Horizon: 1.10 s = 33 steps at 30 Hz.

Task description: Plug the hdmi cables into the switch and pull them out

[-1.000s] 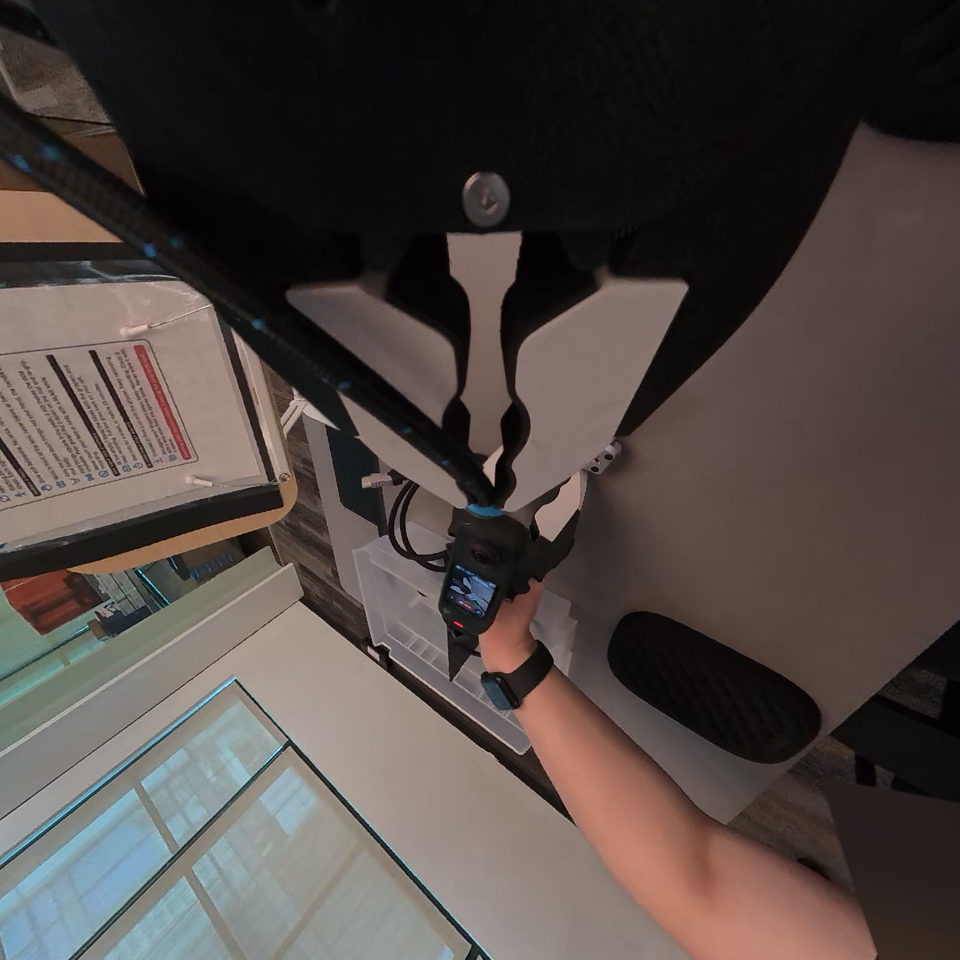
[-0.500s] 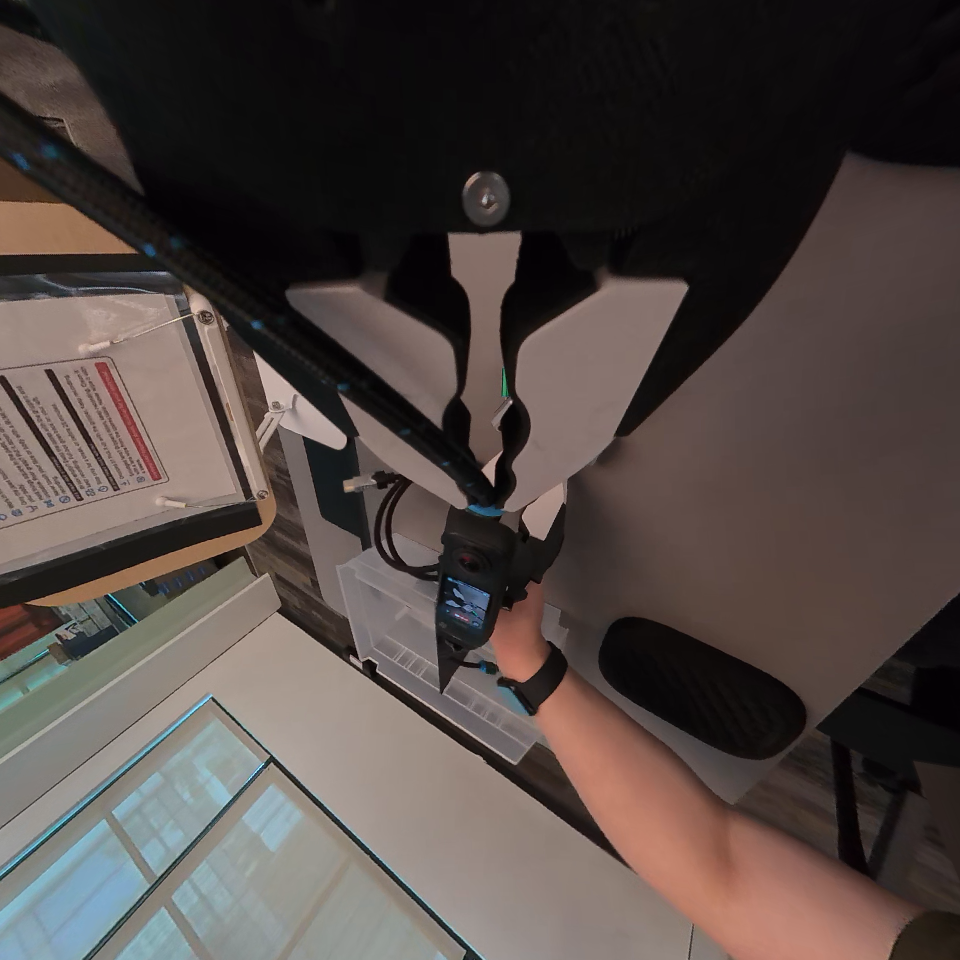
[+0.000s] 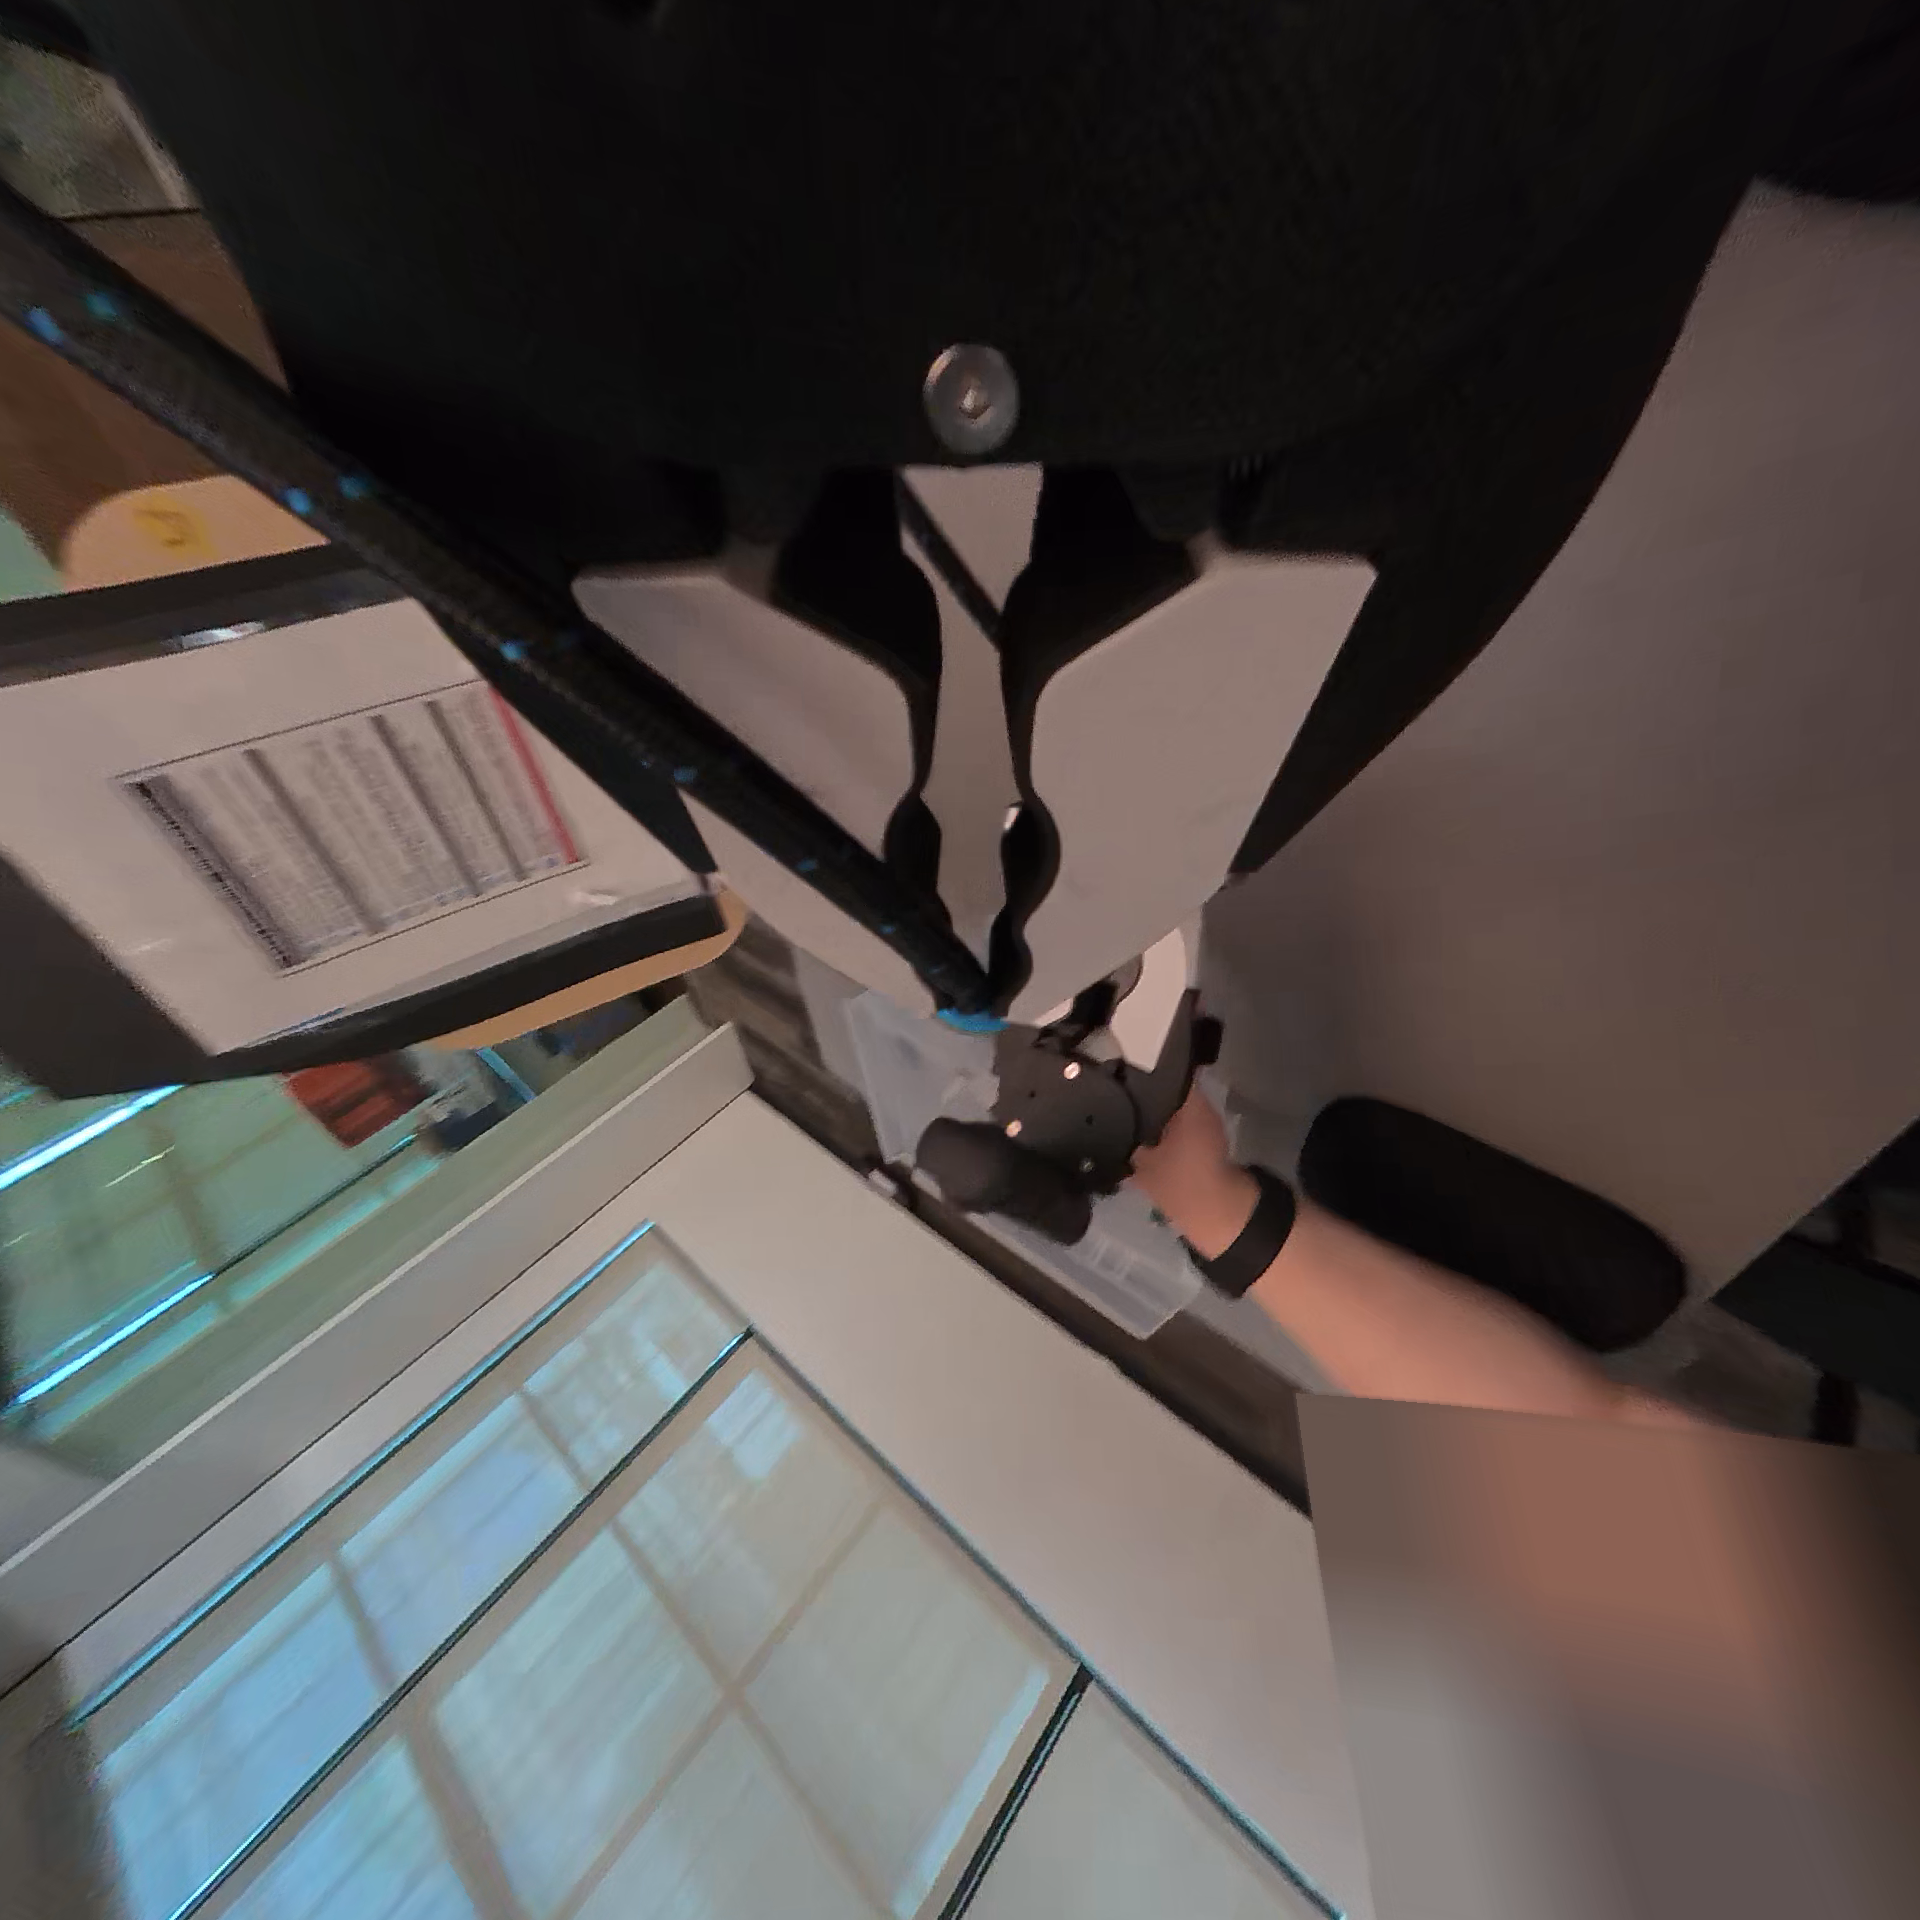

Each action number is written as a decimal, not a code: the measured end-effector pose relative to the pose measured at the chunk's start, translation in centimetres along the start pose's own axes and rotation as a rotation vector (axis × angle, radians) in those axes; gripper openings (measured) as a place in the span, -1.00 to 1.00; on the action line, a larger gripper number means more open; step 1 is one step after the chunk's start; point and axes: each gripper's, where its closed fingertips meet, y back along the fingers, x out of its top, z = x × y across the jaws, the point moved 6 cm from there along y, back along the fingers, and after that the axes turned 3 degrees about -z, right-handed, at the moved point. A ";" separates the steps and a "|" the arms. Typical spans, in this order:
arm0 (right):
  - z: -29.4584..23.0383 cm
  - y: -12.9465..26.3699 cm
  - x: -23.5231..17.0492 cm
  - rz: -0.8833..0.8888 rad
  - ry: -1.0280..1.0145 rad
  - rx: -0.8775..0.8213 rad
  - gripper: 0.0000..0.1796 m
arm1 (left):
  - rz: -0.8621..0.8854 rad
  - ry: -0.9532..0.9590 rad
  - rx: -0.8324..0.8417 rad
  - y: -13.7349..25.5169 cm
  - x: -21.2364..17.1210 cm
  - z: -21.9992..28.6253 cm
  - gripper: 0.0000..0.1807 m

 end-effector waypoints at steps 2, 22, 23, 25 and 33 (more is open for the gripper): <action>0.2 1.5 1.5 0.045 0.027 -0.073 -0.93 | 0.086 0.030 -0.026 0.7 0.3 0.3 -0.67; 1.0 3.1 1.0 0.250 -0.115 0.008 -0.93 | 0.464 0.096 -0.281 5.9 0.8 3.0 -0.67; 0.4 2.7 1.4 0.258 -0.092 0.053 -0.93 | 0.471 0.096 -0.283 6.0 0.9 3.0 -0.67; -0.5 1.5 2.2 0.244 -0.063 0.103 -0.93 | 0.479 0.088 -0.277 6.1 0.9 3.2 -0.67; -3.7 -5.6 2.4 0.064 -0.028 0.260 -0.93 | 0.469 0.037 -0.264 6.3 0.7 3.8 -0.67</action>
